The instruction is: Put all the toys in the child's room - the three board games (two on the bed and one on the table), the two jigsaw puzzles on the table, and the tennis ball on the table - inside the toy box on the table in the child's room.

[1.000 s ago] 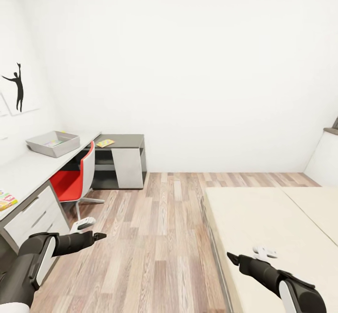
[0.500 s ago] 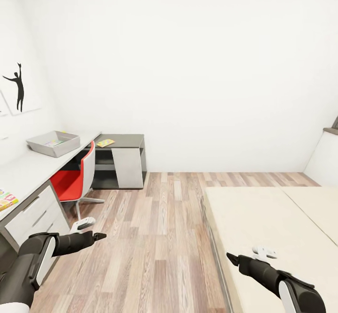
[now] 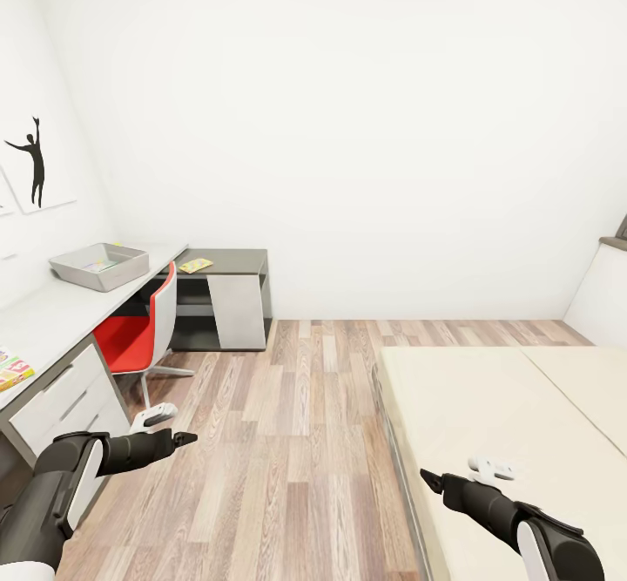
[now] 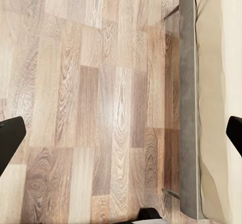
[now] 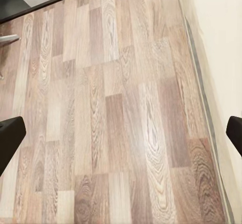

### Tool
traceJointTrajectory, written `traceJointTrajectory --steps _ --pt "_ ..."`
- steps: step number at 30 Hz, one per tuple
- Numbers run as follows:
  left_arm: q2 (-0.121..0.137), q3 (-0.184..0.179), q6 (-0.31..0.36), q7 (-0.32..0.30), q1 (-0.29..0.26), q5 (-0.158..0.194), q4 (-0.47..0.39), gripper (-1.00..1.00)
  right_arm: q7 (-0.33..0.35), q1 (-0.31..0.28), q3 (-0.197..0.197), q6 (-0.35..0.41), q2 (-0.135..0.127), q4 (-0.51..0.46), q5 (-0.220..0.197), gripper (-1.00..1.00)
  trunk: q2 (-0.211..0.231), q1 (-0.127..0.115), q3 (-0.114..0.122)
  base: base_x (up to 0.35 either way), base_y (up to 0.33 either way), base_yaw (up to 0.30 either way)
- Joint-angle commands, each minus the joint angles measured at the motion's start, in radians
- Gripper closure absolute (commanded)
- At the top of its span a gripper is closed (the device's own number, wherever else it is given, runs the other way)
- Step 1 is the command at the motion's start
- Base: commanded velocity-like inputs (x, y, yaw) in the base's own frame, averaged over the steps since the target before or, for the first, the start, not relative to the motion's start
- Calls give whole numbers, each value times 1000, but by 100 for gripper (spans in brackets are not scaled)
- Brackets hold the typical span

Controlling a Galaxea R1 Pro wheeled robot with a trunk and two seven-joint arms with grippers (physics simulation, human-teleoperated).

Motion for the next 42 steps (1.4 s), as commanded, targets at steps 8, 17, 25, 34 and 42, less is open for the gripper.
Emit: traceJointTrajectory --steps 8,17,25,34,42 --pt "0 0 6 -2 -1 0 0 -100 0 -1 -2 7 1 -1 -8 -100 -2 1 -2 0 -110 0" --pt "-1 0 6 -1 -1 0 0 -100 0 -1 12 6 1 -1 -7 -100 -2 1 -2 0 -200 0" --pt "-5 -2 3 -1 -1 0 0 -100 0 -1 26 5 5 2 -5 -100 -2 1 -2 0 -179 0" --pt "-13 -4 3 -1 -2 0 0 -100 0 -1 27 5 6 2 -6 -100 -2 1 -2 0 -169 0" --pt "-14 -4 3 -1 -1 0 0 -100 0 -1 27 5 7 2 -6 -100 -2 1 -2 0 -206 0"
